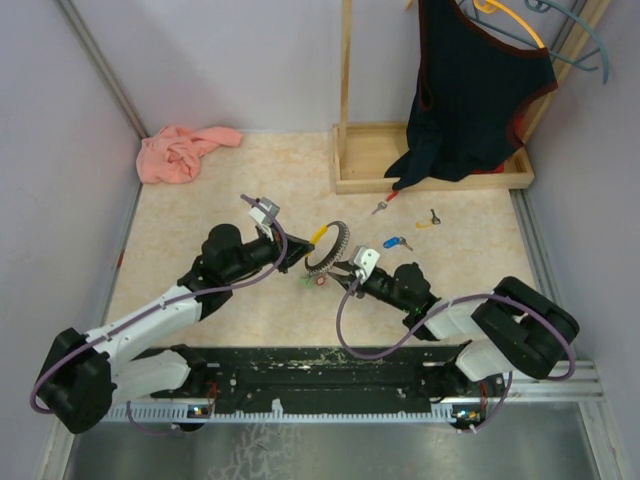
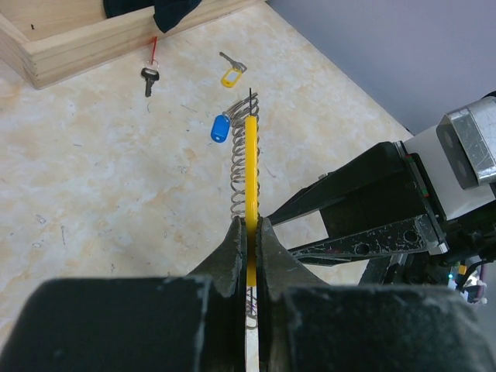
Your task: Put the keys on the keyring
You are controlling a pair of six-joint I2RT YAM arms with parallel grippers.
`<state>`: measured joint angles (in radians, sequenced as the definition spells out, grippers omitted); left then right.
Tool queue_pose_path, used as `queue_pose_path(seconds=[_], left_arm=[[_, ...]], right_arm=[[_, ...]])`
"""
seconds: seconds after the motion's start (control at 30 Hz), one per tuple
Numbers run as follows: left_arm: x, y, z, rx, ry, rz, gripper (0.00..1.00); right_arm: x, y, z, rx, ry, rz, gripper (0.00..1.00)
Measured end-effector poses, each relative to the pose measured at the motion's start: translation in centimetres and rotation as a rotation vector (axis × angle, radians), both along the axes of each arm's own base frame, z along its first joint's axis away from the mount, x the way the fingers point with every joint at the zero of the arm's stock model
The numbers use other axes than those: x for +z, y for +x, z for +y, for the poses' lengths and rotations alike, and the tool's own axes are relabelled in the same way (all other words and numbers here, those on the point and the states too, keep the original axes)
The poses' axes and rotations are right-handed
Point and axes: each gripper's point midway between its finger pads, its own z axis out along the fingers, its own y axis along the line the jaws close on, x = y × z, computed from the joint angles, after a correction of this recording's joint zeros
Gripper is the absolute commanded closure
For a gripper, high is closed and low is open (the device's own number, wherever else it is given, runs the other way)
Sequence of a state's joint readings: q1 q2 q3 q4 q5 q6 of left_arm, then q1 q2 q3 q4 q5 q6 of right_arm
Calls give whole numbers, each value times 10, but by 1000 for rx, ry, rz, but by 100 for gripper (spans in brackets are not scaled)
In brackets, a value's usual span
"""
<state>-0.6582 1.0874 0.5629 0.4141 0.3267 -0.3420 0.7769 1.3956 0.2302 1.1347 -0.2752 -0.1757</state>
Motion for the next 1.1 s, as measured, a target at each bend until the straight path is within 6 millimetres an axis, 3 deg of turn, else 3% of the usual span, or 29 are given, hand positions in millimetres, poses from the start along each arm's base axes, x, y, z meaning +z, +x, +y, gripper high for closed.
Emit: queue_pose_path(seconds=[0.73, 1.1], left_arm=[[8, -3, -2, -10, -33, 4, 99], [11, 1, 0, 22, -47, 10, 99]], right_arm=[[11, 0, 2, 5, 30, -25, 76], [11, 1, -3, -23, 54, -4, 71]])
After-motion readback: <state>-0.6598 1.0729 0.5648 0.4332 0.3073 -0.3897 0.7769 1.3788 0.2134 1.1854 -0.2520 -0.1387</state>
